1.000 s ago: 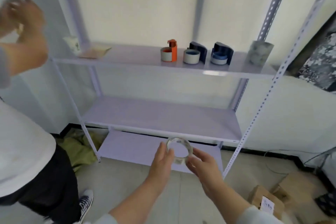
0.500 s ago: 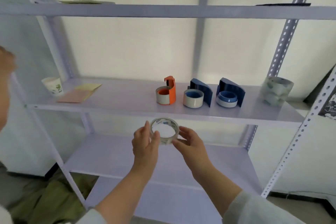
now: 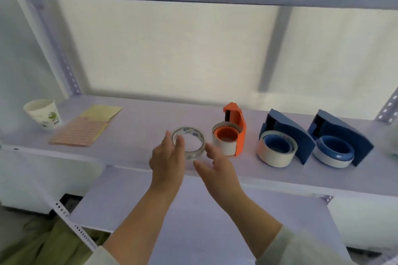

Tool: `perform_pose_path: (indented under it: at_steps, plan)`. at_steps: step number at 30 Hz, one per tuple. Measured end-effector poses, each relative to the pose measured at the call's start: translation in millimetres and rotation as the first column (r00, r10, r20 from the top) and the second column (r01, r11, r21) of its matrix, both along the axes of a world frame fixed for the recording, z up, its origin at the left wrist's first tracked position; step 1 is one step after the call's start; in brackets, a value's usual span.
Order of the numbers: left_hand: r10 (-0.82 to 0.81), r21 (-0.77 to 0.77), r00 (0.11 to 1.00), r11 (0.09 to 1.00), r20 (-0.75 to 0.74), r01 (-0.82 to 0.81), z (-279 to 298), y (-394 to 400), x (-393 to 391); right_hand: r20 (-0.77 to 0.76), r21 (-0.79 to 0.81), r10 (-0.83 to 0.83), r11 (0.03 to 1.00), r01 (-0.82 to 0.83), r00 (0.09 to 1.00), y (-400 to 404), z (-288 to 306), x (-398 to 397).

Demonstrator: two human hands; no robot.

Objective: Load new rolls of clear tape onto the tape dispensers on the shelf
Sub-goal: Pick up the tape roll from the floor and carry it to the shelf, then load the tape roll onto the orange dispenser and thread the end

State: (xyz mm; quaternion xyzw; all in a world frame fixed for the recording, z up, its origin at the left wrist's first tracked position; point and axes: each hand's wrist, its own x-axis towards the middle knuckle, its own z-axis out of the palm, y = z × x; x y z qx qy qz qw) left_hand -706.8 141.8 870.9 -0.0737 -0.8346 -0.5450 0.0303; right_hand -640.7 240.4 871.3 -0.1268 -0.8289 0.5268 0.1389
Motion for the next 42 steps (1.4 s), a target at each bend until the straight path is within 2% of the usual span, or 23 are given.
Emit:
perform_pose_path:
  at_steps: [3, 5, 7, 9, 10, 12, 13, 15, 17, 19, 22, 29, 34, 39, 42]
  plan:
    - [-0.041, -0.201, 0.995, 0.978, 0.089, 0.058, -6.7, 7.8, -26.5, 0.046, 0.166, -0.056, 0.985, 0.048, 0.997, 6.6, -6.3, -18.7]
    - [-0.047, -0.364, 0.991, 0.927, 0.127, 0.091, -9.6, 16.7, -37.0, 0.053, 0.242, -0.085, 0.968, 0.070, 0.995, 12.9, -10.3, -26.9]
    - [-0.029, -0.486, 0.989, 0.869, 0.142, 0.095, -12.3, 24.8, -43.0, 0.051, 0.254, -0.094, 0.964, 0.078, 0.994, 19.2, -13.1, -29.4]
    - [0.036, -0.528, 0.993, 0.849, 0.108, 0.027, -13.2, 29.8, -44.9, 0.025, 0.213, -0.124, 0.970, 0.115, 0.992, 26.8, -13.7, -24.9]
    - [0.065, -0.518, 0.997, 0.855, 0.035, -0.038, -13.3, 32.2, -43.0, -0.003, 0.182, -0.151, 0.972, 0.149, 0.989, 31.8, -13.3, -21.4]
    - [0.049, -0.377, 0.985, 0.920, -0.165, -0.108, -12.3, 41.5, -33.4, -0.049, 0.129, -0.202, 0.970, 0.207, 0.978, 42.0, -13.1, -15.1]
    - [-0.015, -0.281, 0.972, 0.958, -0.236, -0.053, -9.1, 49.3, -27.1, -0.064, 0.102, -0.216, 0.970, 0.221, 0.974, 46.4, -11.9, -12.1]
    - [-0.187, -0.140, 0.943, 0.978, -0.274, 0.153, -2.2, 70.0, -17.4, -0.071, 0.032, -0.210, 0.977, 0.212, 0.975, 55.8, -10.9, -6.8]
    - [-0.290, -0.132, 0.922, 0.955, -0.255, 0.264, 2.5, 91.4, -13.3, -0.057, -0.085, -0.179, 0.981, 0.174, 0.982, 65.4, -8.5, -2.5]
    - [-0.293, -0.170, 0.930, 0.951, -0.222, 0.259, 2.1, 107.9, -14.0, -0.025, -0.147, -0.150, 0.978, 0.145, 0.988, 76.1, -8.9, 0.3]
    - [-0.275, -0.186, 0.955, 0.950, -0.115, 0.251, 2.8, 120.2, -15.2, -0.008, -0.086, -0.158, 0.984, 0.157, 0.987, 92.0, -10.9, 2.6]
    - [-0.197, -0.158, 0.980, 0.968, 0.008, 0.196, 1.5, 120.6, -19.0, -0.007, -0.055, -0.245, 0.968, 0.245, 0.969, 113.5, -8.9, -1.3]
    - [-0.178, -0.127, 0.984, 0.975, 0.028, 0.180, -2.1, 121.5, -20.5, 0.004, 0.128, -0.142, 0.982, 0.140, 0.990, 122.9, -8.2, -7.6]
    - [-0.181, 0.045, 0.983, 0.983, 0.036, 0.179, 4.4, 118.7, -16.8, -0.110, 0.110, -0.105, 0.987, 0.117, 0.988, 120.1, -0.4, -3.0]
    - [-0.189, 0.290, 0.980, 0.943, 0.068, 0.162, 13.6, 115.2, -14.2, -0.213, 0.130, -0.113, 0.981, 0.142, 0.971, 116.2, 3.6, 0.5]
